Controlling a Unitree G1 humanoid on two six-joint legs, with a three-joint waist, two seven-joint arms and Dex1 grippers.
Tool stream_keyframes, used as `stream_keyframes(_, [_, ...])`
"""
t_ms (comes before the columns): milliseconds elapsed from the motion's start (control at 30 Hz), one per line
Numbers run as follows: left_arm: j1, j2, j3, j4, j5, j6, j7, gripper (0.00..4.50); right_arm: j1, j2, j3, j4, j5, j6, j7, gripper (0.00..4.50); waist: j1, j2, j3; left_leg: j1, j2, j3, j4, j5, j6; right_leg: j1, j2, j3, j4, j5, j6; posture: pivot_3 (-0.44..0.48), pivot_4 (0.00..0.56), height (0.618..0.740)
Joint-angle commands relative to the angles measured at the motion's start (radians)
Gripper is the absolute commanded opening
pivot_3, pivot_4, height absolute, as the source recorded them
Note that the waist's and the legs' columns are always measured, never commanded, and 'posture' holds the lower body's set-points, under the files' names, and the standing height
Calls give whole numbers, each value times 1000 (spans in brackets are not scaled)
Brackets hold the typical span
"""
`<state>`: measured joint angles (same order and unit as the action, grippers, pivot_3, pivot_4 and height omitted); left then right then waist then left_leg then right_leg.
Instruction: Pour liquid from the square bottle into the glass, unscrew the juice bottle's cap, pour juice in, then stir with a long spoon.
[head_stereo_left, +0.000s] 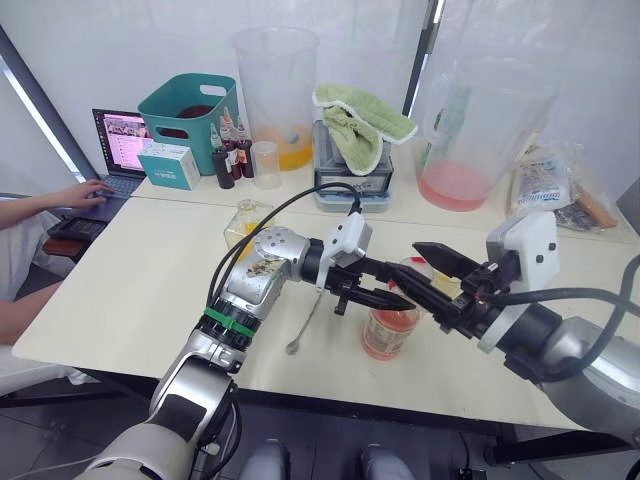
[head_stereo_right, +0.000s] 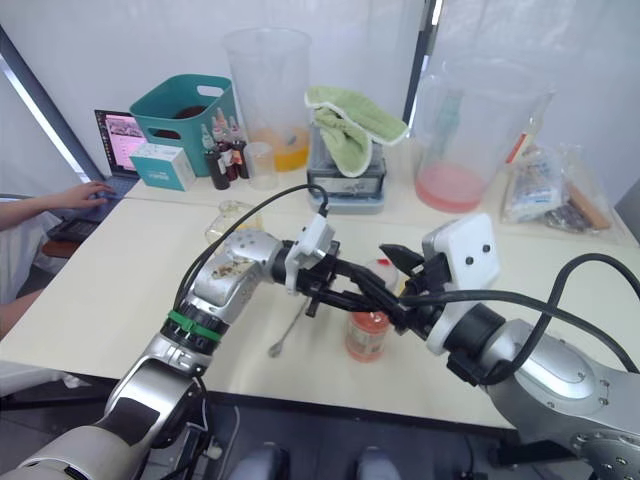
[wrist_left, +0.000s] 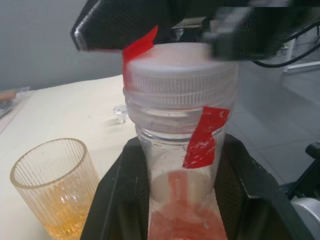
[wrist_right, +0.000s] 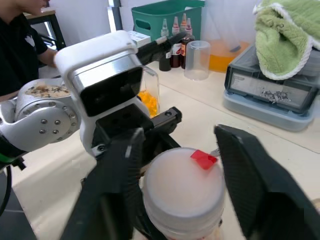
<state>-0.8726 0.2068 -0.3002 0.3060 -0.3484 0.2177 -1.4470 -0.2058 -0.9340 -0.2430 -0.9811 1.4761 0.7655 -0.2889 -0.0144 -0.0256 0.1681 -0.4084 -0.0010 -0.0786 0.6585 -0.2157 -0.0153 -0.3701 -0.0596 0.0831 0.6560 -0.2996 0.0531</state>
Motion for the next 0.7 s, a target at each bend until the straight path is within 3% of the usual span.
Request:
stream_keyframes(33, [11, 3, -32, 14, 24, 10, -16, 1318, -23, -17, 5, -8, 1, -38, 3, 1020, 0, 0, 0, 0, 0, 0, 0, 0, 0, 0, 0, 0, 0, 0, 0, 0, 150, 740])
stream_keyframes(133, [20, 8, -32, 0, 24, 14, -12, 1318, -36, -27, 20, 11, -27, -37, 45, 39, 0, 0, 0, 0, 0, 0, 0, 0, 0, 0, 0, 0, 0, 0, 0, 0, 150, 740])
stream_keyframes(300, [27, 15, -31, -14, 25, 20, -5, 1318, -59, -78, 35, 98, -106, -16, 272, 39, 0, 0, 0, 0, 0, 0, 0, 0, 0, 0, 0, 0, -1, 0, 0, 0, 150, 740])
stream_keyframes(400, [30, 19, -32, -18, 28, 19, -1, 1318, -56, -79, 31, 125, -139, -23, 338, 39, 0, 0, 0, 0, 0, 0, 0, 0, 0, 0, 0, 0, -1, 0, 0, 0, 150, 740])
stream_keyframes(700, [24, 19, -25, -8, 27, 16, 9, 1318, -10, -75, -92, 89, -22, -60, 329, 2842, 1, 0, 0, -1, 0, 0, 0, 0, 0, 0, 0, 0, -1, 0, 0, 0, 150, 740])
